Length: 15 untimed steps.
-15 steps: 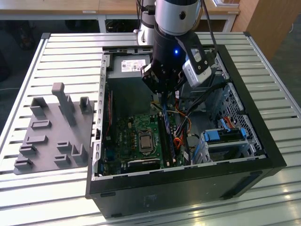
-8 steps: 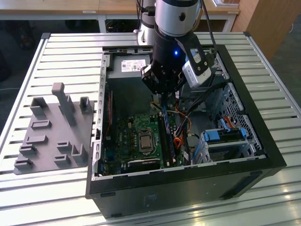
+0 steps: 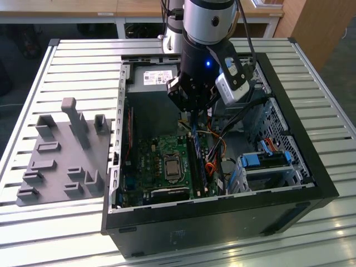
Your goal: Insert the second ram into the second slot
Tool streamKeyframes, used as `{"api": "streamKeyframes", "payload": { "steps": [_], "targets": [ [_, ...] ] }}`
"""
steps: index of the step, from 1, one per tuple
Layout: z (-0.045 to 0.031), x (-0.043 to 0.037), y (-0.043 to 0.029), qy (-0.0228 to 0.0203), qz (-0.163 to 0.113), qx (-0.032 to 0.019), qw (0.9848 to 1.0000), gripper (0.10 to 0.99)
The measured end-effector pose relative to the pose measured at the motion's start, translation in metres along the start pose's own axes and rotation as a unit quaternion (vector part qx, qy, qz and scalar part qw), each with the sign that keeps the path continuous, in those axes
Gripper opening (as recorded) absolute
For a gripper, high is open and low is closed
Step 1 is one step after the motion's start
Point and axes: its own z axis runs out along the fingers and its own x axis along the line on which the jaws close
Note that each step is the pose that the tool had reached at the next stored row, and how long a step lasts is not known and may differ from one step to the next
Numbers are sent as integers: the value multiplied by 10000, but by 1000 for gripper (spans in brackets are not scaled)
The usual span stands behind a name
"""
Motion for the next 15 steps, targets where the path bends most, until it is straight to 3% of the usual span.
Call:
{"api": "streamKeyframes", "payload": {
  "steps": [15],
  "targets": [
    [50,1,-5,0,0,0,10000,137]
  ]
}}
